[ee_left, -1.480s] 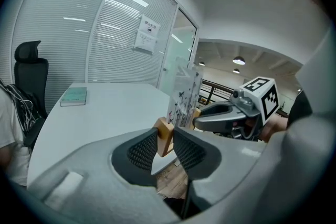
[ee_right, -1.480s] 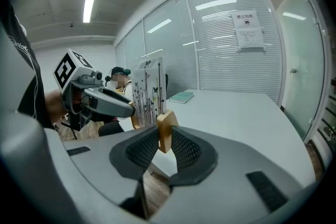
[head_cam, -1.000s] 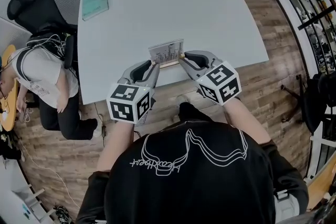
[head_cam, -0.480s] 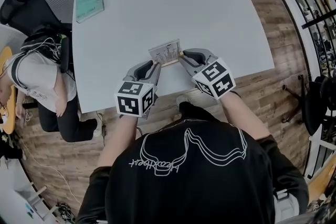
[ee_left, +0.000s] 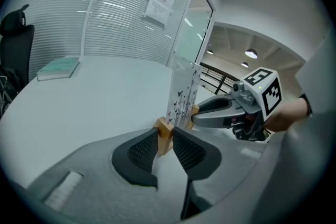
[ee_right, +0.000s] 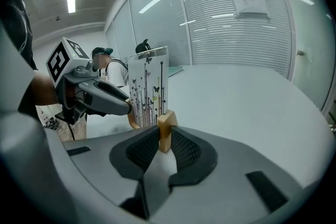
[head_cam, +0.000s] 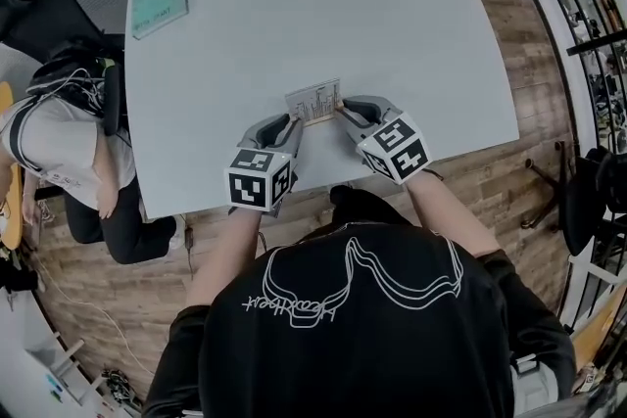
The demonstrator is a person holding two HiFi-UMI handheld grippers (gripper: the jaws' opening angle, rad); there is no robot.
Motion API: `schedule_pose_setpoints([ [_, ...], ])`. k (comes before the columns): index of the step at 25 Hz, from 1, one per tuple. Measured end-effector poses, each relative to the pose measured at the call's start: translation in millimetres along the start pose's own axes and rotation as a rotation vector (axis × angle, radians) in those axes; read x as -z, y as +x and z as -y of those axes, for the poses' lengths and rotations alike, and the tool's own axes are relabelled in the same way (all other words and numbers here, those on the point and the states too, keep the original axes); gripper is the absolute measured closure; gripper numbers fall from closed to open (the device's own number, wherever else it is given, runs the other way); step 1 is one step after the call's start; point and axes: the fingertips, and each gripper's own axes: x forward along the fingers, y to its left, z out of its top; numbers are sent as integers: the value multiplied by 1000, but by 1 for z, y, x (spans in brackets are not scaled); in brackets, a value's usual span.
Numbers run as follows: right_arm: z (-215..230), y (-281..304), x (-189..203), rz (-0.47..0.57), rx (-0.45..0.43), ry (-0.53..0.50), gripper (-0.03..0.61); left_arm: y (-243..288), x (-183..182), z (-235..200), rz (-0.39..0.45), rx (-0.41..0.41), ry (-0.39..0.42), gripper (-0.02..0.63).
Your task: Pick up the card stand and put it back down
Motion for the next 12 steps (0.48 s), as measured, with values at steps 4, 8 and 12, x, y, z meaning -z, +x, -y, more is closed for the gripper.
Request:
schedule_pose_setpoints([
  [4,4,7,7,-15,5,5,502,9,6,-5,-6,6,-6,517],
  [8,6,9,11,-17,16,-1,502,15,9,-6,-7,17,-12,518],
  [12,5,11,12,-12,12,-4,499,16,11,-8,2,5,-6,518],
])
